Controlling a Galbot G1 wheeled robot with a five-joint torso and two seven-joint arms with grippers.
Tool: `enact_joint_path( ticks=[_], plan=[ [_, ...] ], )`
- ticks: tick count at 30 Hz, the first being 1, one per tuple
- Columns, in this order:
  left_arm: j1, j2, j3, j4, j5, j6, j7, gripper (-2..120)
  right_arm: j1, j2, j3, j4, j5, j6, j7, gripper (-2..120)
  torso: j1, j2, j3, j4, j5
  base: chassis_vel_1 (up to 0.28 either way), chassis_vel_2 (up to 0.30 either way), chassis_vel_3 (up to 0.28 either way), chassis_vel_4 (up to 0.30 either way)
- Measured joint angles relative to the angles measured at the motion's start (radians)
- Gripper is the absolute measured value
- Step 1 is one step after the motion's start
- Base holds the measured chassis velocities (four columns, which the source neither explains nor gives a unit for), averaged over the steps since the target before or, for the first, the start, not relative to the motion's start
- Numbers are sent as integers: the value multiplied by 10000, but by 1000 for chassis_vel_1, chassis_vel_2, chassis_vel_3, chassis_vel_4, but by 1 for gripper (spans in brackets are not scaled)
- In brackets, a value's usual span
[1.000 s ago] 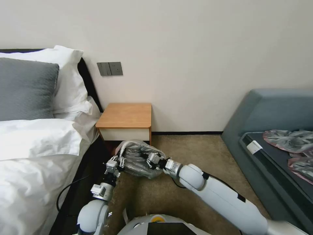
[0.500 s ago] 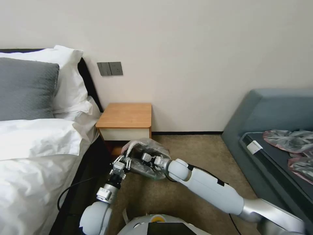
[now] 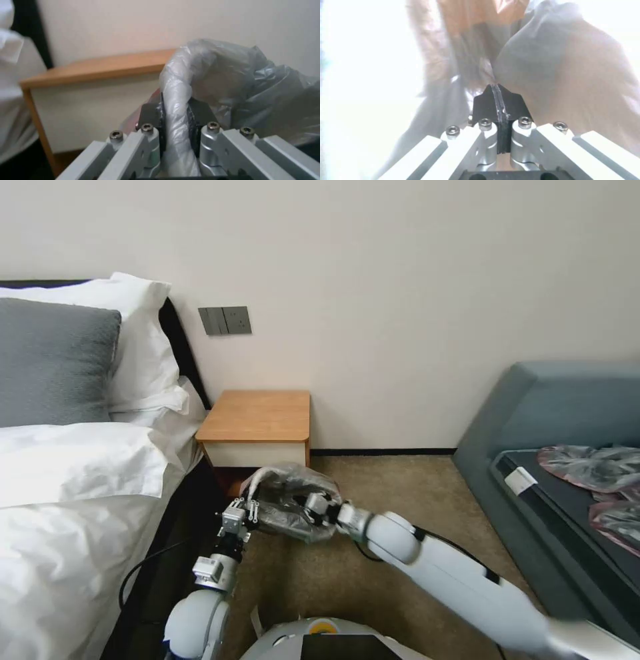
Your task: Pick up the garbage bag from the table and place it over the trash can.
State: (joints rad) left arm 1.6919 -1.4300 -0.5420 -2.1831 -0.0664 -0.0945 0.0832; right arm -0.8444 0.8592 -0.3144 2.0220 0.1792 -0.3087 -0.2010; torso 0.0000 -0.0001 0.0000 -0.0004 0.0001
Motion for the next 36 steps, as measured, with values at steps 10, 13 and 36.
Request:
enact_joint_path(
  ticks=[10,13,36],
  plan=[
    [89,76,57,58,-4157,2296,-1284,9,-2438,-65,2391,2091,-190,1424,826,0,0,0,0,11,-2,0,0,0,0],
    [-8,198,97,322,-4894,2542,-1260,9,-3461,565,3207,2331,-537,1854,1232,2,0,0,-1,2,0,0,0,0,0],
    [-82,484,636,1307,-5814,3597,-1847,9,-7369,3348,4783,1018,-2360,4928,1498,85,0,1,0,5,-1,0,0,0,0]
  ],
)
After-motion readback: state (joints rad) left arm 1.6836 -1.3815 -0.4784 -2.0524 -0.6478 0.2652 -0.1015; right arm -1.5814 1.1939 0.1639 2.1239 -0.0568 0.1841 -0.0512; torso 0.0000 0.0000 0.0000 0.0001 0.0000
